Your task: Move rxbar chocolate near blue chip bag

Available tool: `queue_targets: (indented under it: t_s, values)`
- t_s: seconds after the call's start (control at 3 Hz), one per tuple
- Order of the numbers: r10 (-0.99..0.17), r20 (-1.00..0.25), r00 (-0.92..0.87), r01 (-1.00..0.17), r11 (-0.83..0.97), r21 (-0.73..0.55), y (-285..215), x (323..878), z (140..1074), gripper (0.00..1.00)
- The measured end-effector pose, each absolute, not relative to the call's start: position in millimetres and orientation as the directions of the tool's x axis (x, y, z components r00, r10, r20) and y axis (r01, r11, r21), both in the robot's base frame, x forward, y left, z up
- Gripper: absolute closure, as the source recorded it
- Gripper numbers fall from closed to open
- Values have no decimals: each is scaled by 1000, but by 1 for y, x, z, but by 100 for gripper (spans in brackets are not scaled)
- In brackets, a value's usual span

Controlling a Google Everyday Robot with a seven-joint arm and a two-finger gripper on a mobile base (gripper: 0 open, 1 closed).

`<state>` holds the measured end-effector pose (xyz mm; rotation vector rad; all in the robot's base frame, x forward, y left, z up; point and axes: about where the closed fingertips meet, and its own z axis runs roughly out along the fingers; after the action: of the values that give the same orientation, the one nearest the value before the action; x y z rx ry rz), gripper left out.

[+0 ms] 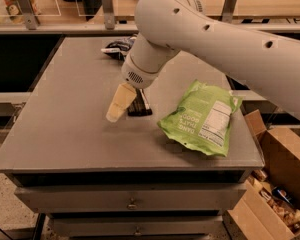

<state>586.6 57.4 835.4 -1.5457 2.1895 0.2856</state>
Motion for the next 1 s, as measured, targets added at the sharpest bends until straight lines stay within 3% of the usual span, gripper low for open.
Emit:
queue_targets:
  t_s: [1.0]
  values:
    - [-834,-389,-391,-890,450,-69,36,595,805,0]
